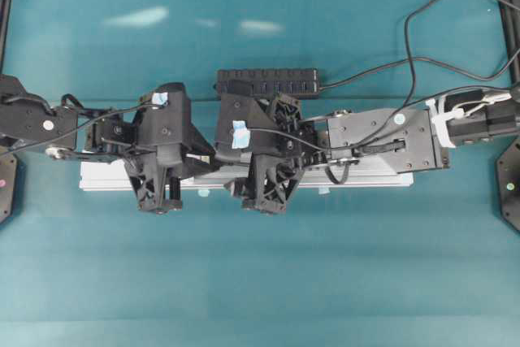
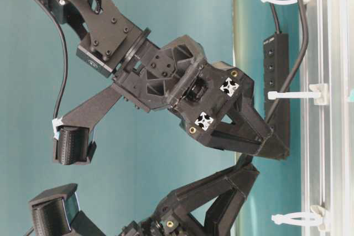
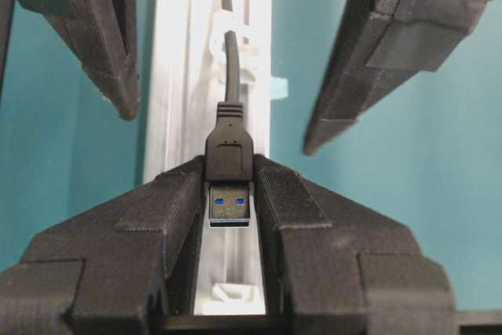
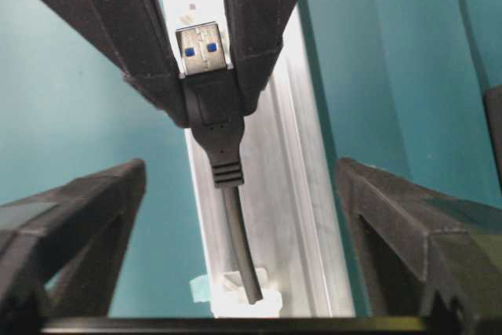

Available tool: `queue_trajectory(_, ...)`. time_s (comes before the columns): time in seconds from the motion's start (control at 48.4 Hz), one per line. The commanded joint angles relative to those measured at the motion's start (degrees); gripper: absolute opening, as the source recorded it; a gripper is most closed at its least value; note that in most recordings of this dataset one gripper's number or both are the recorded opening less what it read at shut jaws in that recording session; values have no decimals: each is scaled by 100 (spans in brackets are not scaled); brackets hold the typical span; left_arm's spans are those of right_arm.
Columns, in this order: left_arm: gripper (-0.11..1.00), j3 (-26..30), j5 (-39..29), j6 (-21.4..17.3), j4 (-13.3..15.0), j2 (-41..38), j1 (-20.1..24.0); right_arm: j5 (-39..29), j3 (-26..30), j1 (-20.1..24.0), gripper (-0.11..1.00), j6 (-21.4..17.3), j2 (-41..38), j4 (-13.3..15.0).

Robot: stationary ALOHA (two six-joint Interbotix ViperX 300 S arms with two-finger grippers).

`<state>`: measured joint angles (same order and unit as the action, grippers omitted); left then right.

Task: Pass the USB cable through three rings with both arms.

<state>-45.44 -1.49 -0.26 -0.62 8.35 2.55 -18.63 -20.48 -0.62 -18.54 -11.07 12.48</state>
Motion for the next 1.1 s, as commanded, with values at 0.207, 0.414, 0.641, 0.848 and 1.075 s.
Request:
queue_trajectory(0.207, 22, 26, -44, 0, -9, 97, 0, 97, 70, 26, 4, 44, 53, 9)
queue_trajectory(0.414, 22, 18, -53, 0, -9, 97, 0, 132, 70, 44, -9, 44, 53, 9)
queue_trajectory(0.641, 22, 18, -88, 0, -9, 97, 9, 132, 70, 70, -9, 44, 53, 9)
queue_trajectory(0.848, 22, 9, -88, 79, -9, 97, 62, 114, 79, 88, -9, 26, 44, 9)
queue_trajectory(1.075, 22, -26, -88, 97, -9, 132, 62, -18, 105, 79, -9, 18, 35, 9)
